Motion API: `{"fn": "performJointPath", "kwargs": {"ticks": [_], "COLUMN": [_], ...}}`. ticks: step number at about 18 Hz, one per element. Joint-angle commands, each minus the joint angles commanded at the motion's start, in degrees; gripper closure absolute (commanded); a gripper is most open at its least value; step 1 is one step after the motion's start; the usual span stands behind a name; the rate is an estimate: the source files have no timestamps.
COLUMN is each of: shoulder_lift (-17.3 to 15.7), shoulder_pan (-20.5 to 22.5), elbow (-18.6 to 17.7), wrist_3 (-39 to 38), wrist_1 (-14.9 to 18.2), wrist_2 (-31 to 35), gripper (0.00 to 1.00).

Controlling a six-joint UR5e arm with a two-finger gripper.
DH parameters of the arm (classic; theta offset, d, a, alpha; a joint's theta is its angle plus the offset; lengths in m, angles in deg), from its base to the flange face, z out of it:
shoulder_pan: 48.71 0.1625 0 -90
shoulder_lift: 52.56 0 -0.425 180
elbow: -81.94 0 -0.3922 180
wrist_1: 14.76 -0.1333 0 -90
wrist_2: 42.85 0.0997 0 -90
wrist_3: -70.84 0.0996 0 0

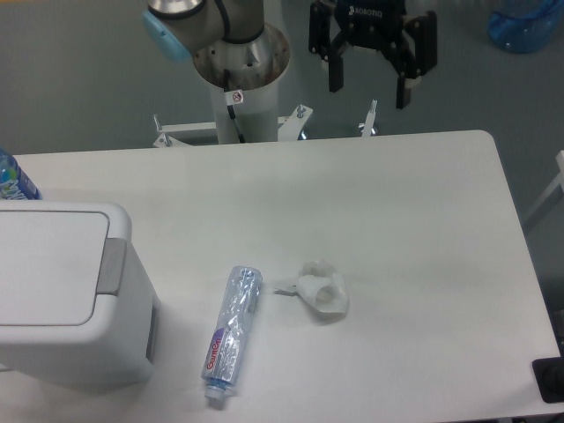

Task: Open the trash can
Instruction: 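Move the open gripper down toward the white trash can lid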

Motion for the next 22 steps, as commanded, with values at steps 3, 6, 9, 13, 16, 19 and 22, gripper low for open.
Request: {"fn": "performJointPath", "kwargs": {"ticks": [3,6,9,13,16,19,22], "shoulder_lift": [0.1,0.5,2.5,4.2,5.1,6.3,6.9], "shoulder_pan": [0.0,-0.4,-3.6,-6.4,-9.0,-12.3,-14.9], "elbow": [0.1,0.2,0.0,-0.1,-0.3,-0.4,-0.8], "wrist_3": [-0.1,-2.4,-6.7,-19.2,-27.2,-37.4,-44.7], "wrist_1": [0.0,-0.8,-5.6,-10.4,-10.8,-10.8,-10.8], "wrist_2": [0.0,-0.1,-0.5,-0.3,-0.2,-0.4,-0.5], "gripper": [0.0,0.0,0.0,0.0,0.0,0.0,0.0]}}
